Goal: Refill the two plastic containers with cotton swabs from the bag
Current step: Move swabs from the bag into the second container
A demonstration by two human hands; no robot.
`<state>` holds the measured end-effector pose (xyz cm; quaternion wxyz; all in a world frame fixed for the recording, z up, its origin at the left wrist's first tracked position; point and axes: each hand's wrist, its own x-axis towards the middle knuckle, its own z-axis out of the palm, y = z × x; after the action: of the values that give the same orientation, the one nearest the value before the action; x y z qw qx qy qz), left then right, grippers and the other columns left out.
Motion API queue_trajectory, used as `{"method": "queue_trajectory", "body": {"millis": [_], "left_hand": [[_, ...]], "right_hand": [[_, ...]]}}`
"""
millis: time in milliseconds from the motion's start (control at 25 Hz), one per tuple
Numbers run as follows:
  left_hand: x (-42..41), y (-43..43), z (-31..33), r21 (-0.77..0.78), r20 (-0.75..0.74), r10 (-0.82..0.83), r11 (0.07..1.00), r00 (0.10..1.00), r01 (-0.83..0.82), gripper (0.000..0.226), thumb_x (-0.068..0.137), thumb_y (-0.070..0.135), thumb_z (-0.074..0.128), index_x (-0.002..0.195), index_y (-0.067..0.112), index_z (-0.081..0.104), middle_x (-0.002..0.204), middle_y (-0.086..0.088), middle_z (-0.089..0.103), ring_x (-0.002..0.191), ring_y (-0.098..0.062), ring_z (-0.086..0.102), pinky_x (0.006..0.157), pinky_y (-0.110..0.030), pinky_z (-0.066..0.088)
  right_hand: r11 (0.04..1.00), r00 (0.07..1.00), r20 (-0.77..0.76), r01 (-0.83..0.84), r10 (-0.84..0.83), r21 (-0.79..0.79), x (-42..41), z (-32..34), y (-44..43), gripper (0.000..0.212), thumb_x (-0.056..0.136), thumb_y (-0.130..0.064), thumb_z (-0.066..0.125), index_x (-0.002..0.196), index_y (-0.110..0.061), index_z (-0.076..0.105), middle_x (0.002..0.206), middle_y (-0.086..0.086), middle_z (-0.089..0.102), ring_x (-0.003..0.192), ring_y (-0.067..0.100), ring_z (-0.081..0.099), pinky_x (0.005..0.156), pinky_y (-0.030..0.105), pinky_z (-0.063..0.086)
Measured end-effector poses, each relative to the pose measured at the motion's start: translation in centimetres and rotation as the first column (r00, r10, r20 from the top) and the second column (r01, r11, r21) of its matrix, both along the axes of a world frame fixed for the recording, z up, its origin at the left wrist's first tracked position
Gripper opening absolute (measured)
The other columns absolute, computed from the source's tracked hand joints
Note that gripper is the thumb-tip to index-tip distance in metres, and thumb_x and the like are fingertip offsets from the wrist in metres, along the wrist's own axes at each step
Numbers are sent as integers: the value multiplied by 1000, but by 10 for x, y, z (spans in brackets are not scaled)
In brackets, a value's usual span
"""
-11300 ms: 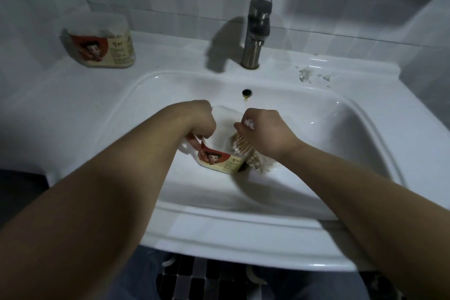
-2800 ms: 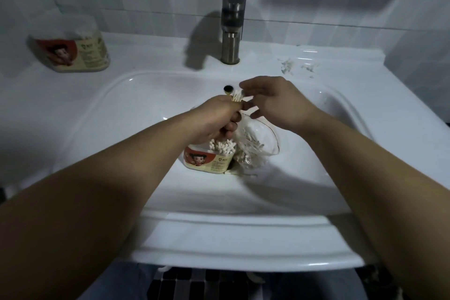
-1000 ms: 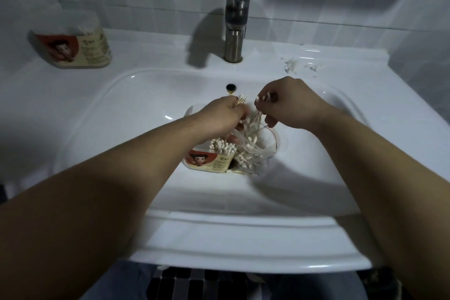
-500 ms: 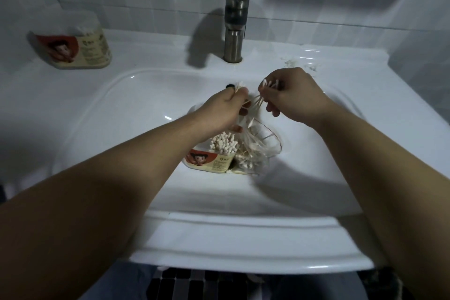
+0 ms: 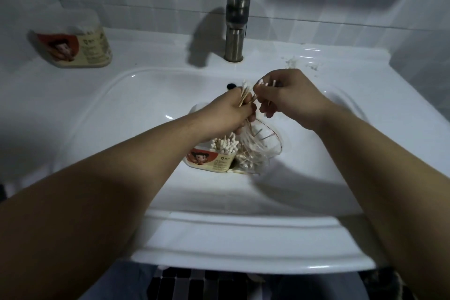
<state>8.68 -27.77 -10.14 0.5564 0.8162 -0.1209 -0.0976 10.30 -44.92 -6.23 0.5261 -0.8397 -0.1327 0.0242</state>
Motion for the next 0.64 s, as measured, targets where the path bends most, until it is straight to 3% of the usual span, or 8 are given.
{"method": "queue_trajectory", "body": {"millis": [200,360,560,640], "left_hand": [[-3,3,9,-86,-99,61,994,993,-70,11,105,15,43,100,25,40,73,0,44,54,-8,40,49,-26,35],[-8,0,15,-163,-108,105,979,989,-122,13,108,14,38,106,18,50,69,2,43,55,-10,41,51,-24,38],[-14,-3,16,-309,-214,71,941,974,-137,15,111,22,39,117,15,52,94,-9,71,78,-19,67,64,-31,55],[-16,-5,18,-358,-226,36,926,973,-118,22,112,20,36,125,13,52,96,-11,73,80,-20,70,68,-32,58]], "right_hand": [[981,991,-81,116,-105,154,4,2,-3,17,97,-8,58,94,2,72,75,15,64,59,27,65,58,34,55],[930,981,-158,158,-110,333,4,4,-1,30,105,-24,48,105,-1,68,89,15,74,68,25,66,59,31,51],[981,989,-133,80,-57,176,0,-1,3,35,107,-42,44,119,-20,69,110,-9,77,107,21,68,71,33,48],[989,995,-90,45,-33,138,-3,-5,10,38,107,-43,44,112,-19,73,107,-8,76,105,24,68,68,31,47]]}}
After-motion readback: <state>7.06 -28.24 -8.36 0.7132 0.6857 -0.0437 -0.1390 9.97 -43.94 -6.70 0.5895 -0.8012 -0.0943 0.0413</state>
